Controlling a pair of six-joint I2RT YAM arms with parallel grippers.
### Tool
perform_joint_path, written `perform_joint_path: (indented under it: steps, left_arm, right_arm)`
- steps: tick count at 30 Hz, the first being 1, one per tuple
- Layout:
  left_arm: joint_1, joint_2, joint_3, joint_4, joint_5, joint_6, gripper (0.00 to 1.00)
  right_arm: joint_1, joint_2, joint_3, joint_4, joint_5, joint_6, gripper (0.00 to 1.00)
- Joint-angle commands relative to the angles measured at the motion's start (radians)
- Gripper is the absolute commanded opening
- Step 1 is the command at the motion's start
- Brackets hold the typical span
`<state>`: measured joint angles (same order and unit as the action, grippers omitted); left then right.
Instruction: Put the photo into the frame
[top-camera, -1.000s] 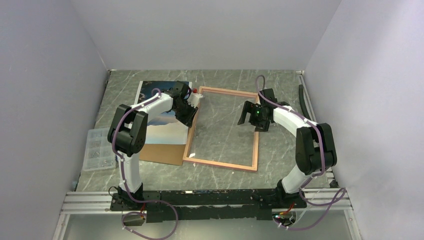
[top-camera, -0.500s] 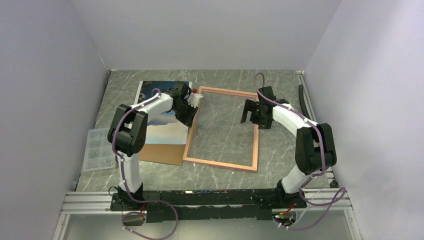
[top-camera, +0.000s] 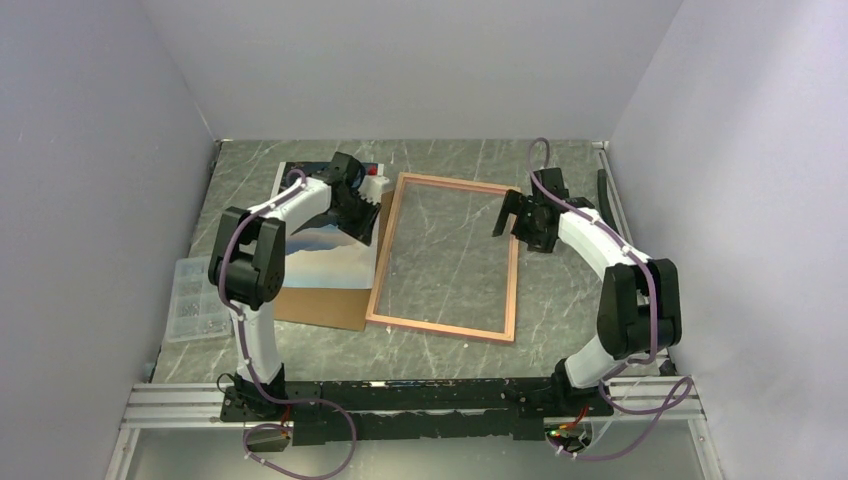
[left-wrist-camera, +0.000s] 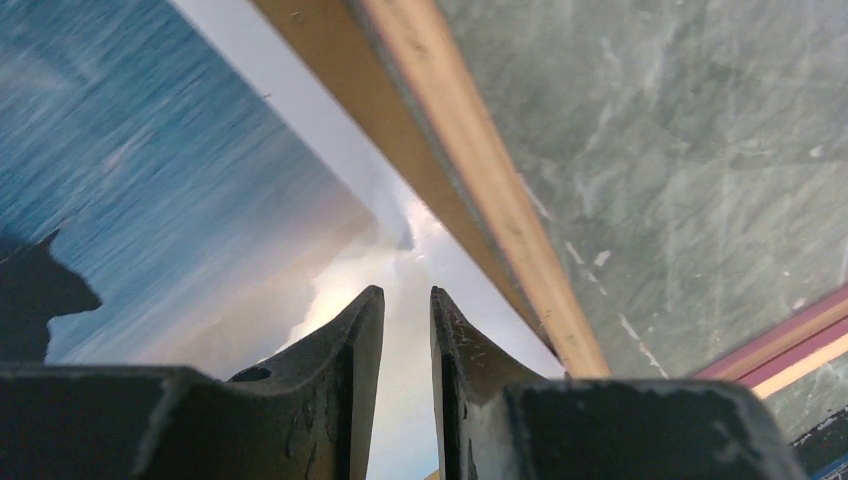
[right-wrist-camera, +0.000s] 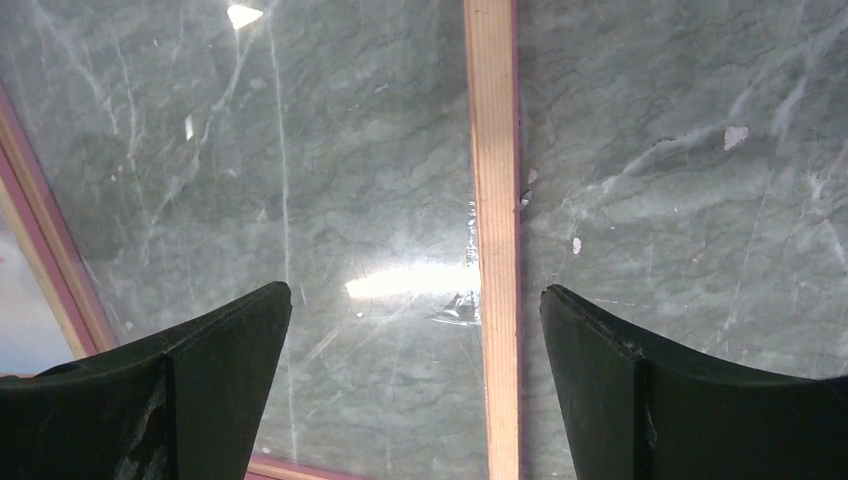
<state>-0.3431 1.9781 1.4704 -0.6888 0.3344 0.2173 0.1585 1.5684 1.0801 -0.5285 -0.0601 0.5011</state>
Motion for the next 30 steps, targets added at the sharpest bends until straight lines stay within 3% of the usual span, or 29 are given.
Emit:
perform_joint_path:
  steps: [1, 11, 18, 26, 30]
  left_arm:
    - [0.015, -0.036, -0.004, 0.011, -0.009, 0.023, 0.30]
    - [-0.103, 0.004, -0.024, 0.059, -0.064, 0.007, 0.30]
    - [-0.124, 0.048, 0.009, 0.049, -0.073, 0.008, 0.29]
    - [-0.086, -0.016, 0.108, -0.054, 0.024, 0.007, 0.29]
    - [-0.041, -0.043, 0.129, -0.058, 0.005, 0.026, 0.30]
  right_arm:
    - [-0.021, -0.037, 0.003, 0.023, 0.009, 0.027, 1.00]
    - [-0.074, -0.051, -0.039, 0.028, -0.019, 0.044, 1.00]
    - [-0.118, -0.075, -0.068, 0.035, -0.043, 0.044, 1.00]
    - [-0.131, -0.096, -0.058, 0.023, -0.044, 0.038, 1.00]
    - [-0.132, -0.107, -0.064, 0.030, -0.049, 0.048, 1.00]
